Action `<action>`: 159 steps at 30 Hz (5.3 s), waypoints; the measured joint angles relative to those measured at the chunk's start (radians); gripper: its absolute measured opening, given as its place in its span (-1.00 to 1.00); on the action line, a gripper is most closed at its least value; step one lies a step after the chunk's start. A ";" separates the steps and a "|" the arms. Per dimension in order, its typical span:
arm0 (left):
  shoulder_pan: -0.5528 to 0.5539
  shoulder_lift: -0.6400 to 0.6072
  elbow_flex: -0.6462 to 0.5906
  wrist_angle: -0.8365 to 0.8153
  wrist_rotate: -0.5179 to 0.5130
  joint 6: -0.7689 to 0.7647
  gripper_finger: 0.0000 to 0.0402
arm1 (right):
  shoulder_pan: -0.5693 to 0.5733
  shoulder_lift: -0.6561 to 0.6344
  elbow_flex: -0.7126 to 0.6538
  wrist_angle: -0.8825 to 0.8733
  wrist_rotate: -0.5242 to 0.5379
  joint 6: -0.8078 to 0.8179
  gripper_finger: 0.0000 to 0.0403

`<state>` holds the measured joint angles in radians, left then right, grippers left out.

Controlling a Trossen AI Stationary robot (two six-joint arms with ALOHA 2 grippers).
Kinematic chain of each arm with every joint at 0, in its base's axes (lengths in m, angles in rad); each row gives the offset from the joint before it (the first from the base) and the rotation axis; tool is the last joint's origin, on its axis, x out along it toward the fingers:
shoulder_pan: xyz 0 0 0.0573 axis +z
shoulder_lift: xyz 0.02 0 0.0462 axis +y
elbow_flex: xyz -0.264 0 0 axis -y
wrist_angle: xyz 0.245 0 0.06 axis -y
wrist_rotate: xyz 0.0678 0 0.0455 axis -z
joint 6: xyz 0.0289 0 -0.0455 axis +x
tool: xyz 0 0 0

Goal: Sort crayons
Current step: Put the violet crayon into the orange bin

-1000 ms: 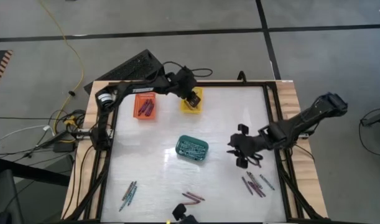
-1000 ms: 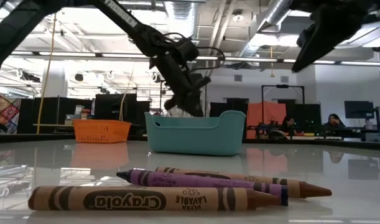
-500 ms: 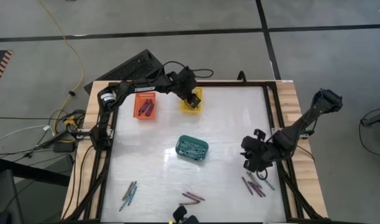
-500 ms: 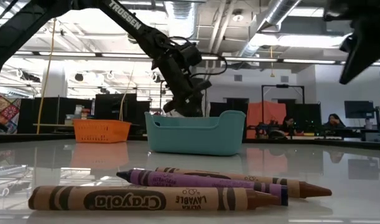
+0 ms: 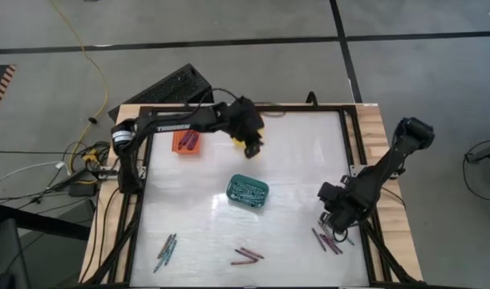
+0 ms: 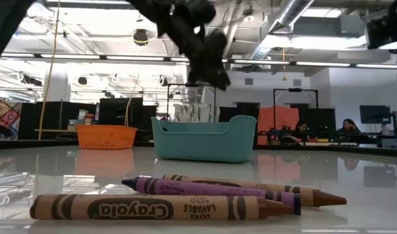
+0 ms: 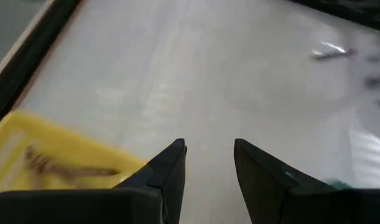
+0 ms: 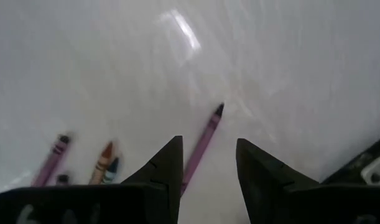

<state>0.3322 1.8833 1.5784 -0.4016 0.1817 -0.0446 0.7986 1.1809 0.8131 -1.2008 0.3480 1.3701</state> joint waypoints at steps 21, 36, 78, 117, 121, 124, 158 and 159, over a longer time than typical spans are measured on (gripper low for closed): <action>-0.578 -0.100 -0.001 -0.269 -0.144 0.127 -0.37 | 0.048 -0.097 -0.230 0.174 -0.092 0.256 -0.30; -0.655 -0.100 -0.139 -0.188 -0.223 0.036 -0.37 | 0.043 0.029 -0.232 0.270 -0.092 0.222 -0.39; -0.679 -0.100 -0.162 -0.104 -0.466 0.075 -0.37 | -0.050 0.038 -0.232 0.398 -0.073 0.095 -1.00; -0.602 -0.161 -0.162 0.234 -0.481 0.289 -0.38 | -0.279 -0.229 -0.231 0.907 0.101 -0.759 -1.00; -0.574 -0.210 -0.162 0.208 -0.475 0.290 -0.38 | -0.294 -0.255 -0.231 0.946 0.101 -0.842 -1.00; -0.554 -0.250 -0.162 0.185 -0.460 0.300 -0.38 | -0.305 -0.269 -0.231 0.985 0.100 -0.902 -1.00; -0.432 -0.747 -0.825 0.703 -0.346 0.140 -0.38 | -0.499 -0.276 -0.231 1.379 -0.021 -1.204 -1.00; -0.432 -0.746 -0.825 0.712 -0.343 0.141 -0.38 | -0.508 -0.276 -0.231 1.393 -0.033 -1.212 -1.00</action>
<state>-0.0998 1.1374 0.7536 0.3101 -0.1612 0.0959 0.2908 0.9051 0.5823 0.1926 0.3146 0.1577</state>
